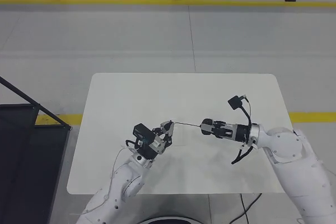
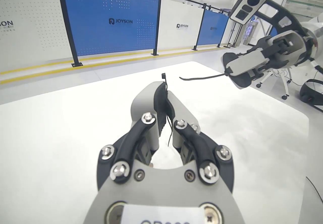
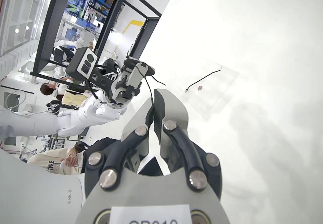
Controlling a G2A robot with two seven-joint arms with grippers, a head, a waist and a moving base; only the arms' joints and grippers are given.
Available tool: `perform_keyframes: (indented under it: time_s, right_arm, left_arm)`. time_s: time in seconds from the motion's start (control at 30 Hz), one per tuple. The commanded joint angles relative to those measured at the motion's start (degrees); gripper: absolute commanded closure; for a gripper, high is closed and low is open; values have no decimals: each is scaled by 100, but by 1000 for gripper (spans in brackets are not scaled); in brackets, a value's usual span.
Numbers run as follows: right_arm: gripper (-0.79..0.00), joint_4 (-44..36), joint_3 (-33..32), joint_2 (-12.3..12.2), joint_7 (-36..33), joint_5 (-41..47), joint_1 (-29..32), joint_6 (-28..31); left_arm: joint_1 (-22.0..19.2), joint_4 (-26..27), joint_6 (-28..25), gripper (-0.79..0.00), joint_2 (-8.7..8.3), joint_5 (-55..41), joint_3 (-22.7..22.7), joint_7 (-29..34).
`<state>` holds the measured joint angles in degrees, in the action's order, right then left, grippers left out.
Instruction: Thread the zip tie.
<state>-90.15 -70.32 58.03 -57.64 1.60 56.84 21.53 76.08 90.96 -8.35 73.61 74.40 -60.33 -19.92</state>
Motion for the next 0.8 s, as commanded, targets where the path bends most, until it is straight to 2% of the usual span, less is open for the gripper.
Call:
perform_keyframes:
  time_s: [0.0,0.23,0.77]
  right_arm:
    - [0,-2,22,-1,-71,79,-8,54]
    - [0,29,43,-12,-168,195,-35,118]
    - [0,88,273,25,85,104,-200,-259]
  left_arm:
    - [-13,-22,93,0,16,48,37,1]
    - [-19,-31,121,0,21,65,48,1]
    - [-19,-31,121,0,21,65,48,1]
